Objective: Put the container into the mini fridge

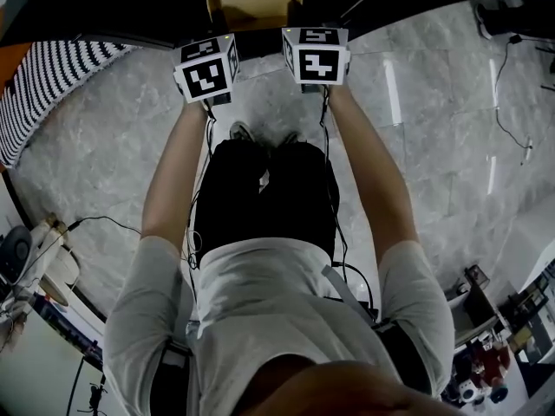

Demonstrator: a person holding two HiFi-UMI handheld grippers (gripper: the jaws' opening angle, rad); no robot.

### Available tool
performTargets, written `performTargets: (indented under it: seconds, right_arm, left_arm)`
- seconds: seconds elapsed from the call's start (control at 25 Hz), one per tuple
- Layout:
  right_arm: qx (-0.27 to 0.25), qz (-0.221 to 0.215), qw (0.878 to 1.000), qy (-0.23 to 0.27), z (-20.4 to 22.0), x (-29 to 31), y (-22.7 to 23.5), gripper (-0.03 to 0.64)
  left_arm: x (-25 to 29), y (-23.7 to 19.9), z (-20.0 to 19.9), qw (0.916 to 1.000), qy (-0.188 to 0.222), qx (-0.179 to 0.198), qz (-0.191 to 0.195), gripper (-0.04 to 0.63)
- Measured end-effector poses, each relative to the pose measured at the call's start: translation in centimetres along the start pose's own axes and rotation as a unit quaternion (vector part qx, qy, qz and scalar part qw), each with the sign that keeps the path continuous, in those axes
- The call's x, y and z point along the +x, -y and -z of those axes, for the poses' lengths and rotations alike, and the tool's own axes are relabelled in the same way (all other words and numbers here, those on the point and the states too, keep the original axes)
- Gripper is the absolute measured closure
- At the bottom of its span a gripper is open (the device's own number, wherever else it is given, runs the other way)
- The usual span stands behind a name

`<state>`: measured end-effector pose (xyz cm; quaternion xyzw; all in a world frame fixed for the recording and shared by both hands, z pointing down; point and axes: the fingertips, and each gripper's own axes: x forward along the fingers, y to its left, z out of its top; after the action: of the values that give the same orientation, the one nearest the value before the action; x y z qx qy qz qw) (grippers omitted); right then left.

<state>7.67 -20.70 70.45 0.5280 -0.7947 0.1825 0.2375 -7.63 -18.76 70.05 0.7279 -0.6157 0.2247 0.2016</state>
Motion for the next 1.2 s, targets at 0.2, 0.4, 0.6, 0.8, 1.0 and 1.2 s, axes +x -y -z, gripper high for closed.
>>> performTargets:
  seconds: [0.2, 0.4, 0.6, 0.8, 1.0, 1.2]
  right_arm:
    - [0.000, 0.006, 1.000, -0.010, 0.3, 1.8, 0.7, 0.548]
    - [0.002, 0.016, 0.999, -0.030, 1.0, 3.2, 1.5, 0.548]
    - [0.015, 0.017, 0.999, -0.038, 0.7, 4.3, 1.7, 0.548]
    - [0.023, 0.002, 0.999, -0.038, 0.2, 5.4, 1.3, 0.540]
    - [0.054, -0.009, 0.998, -0.039, 0.0, 6.2, 1.1, 0.486]
    - [0.067, -0.018, 0.997, -0.036, -0.2, 7.2, 1.5, 0.479]
  left_arm:
    - [1.5, -0.2, 0.2, 0.9999, -0.010, 0.001, -0.001, 0.540]
    - [2.9, -0.1, 0.5, 0.9994, -0.030, -0.010, 0.012, 0.540]
    - [4.5, -0.8, 0.4, 0.9987, -0.048, -0.012, 0.015, 0.540]
    - [5.6, -1.3, 1.1, 0.9973, -0.072, -0.008, 0.013, 0.538]
    - [6.1, -1.3, 1.0, 0.9962, -0.081, -0.023, 0.024, 0.538]
    - [7.4, -1.0, 0.8, 0.9932, -0.090, -0.065, 0.034, 0.538]
